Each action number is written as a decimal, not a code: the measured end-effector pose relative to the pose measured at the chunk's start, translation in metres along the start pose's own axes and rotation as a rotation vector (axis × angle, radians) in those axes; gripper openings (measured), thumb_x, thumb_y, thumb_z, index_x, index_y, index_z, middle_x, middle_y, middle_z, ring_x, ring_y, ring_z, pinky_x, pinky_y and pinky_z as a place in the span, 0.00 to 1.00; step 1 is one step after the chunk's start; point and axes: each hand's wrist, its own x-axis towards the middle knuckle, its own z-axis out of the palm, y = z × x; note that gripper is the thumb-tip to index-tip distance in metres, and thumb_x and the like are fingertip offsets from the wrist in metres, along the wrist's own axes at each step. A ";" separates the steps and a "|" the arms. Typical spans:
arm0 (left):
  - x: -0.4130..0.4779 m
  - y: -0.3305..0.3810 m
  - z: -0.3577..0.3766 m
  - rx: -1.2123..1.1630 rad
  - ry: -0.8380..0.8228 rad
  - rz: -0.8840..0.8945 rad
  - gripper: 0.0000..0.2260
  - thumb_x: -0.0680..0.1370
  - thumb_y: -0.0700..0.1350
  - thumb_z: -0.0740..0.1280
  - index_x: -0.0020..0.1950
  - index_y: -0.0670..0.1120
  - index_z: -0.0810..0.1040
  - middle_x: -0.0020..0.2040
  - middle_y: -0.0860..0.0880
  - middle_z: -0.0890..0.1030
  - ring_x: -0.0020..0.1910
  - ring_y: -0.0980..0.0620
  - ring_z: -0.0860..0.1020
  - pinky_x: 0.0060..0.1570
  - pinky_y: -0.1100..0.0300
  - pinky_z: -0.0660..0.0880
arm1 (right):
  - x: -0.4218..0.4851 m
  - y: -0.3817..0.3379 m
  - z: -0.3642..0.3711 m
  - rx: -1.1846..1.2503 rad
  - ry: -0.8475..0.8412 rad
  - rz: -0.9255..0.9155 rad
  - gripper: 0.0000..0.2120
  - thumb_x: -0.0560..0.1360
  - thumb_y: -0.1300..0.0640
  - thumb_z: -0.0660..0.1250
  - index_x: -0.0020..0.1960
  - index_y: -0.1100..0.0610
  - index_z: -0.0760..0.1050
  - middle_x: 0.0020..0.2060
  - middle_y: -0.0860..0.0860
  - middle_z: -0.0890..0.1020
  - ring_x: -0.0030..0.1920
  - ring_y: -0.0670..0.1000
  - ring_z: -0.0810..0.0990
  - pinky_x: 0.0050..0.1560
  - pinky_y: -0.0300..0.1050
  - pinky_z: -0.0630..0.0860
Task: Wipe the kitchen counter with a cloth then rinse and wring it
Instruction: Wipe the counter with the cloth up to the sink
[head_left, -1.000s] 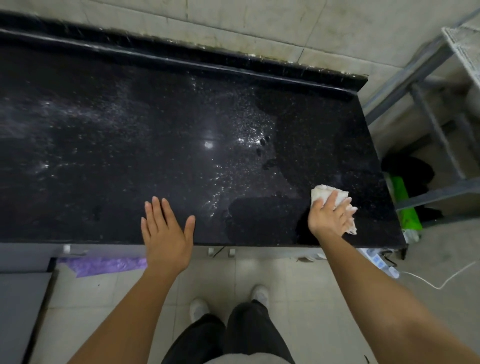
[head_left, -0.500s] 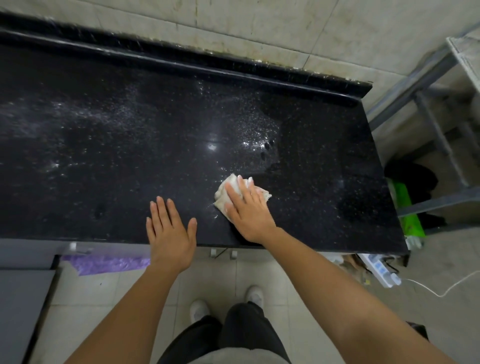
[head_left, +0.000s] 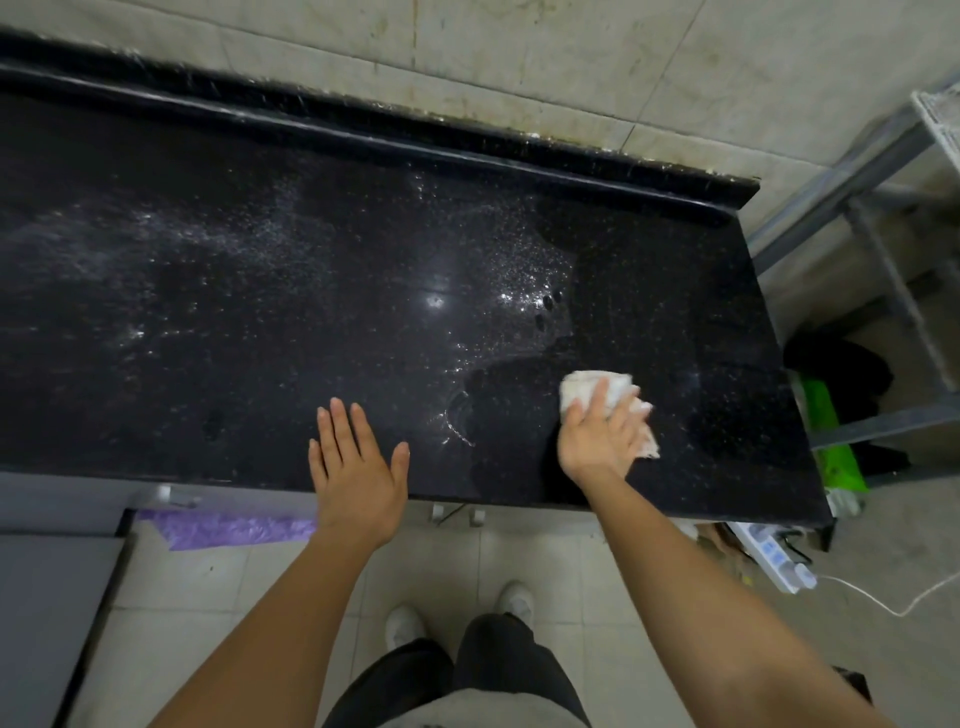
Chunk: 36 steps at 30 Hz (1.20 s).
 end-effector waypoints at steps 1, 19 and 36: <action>0.000 0.000 0.000 -0.008 0.001 0.000 0.32 0.80 0.58 0.45 0.77 0.40 0.39 0.77 0.41 0.39 0.76 0.45 0.36 0.72 0.49 0.36 | -0.008 -0.012 0.007 -0.043 -0.005 -0.105 0.26 0.83 0.48 0.44 0.79 0.52 0.43 0.77 0.60 0.40 0.76 0.63 0.39 0.74 0.59 0.41; 0.001 -0.006 -0.005 -0.070 -0.057 0.011 0.30 0.82 0.54 0.47 0.76 0.43 0.35 0.77 0.46 0.34 0.74 0.49 0.32 0.70 0.53 0.32 | -0.010 0.040 0.001 -0.211 0.007 -0.636 0.27 0.79 0.45 0.38 0.77 0.45 0.52 0.77 0.56 0.53 0.76 0.60 0.50 0.73 0.56 0.53; 0.005 -0.004 -0.009 -0.201 -0.090 -0.039 0.25 0.83 0.53 0.43 0.77 0.47 0.40 0.77 0.50 0.36 0.74 0.55 0.33 0.71 0.55 0.33 | -0.087 -0.044 0.042 -0.286 -0.210 -1.042 0.25 0.80 0.45 0.38 0.77 0.42 0.41 0.78 0.49 0.39 0.74 0.51 0.31 0.70 0.45 0.27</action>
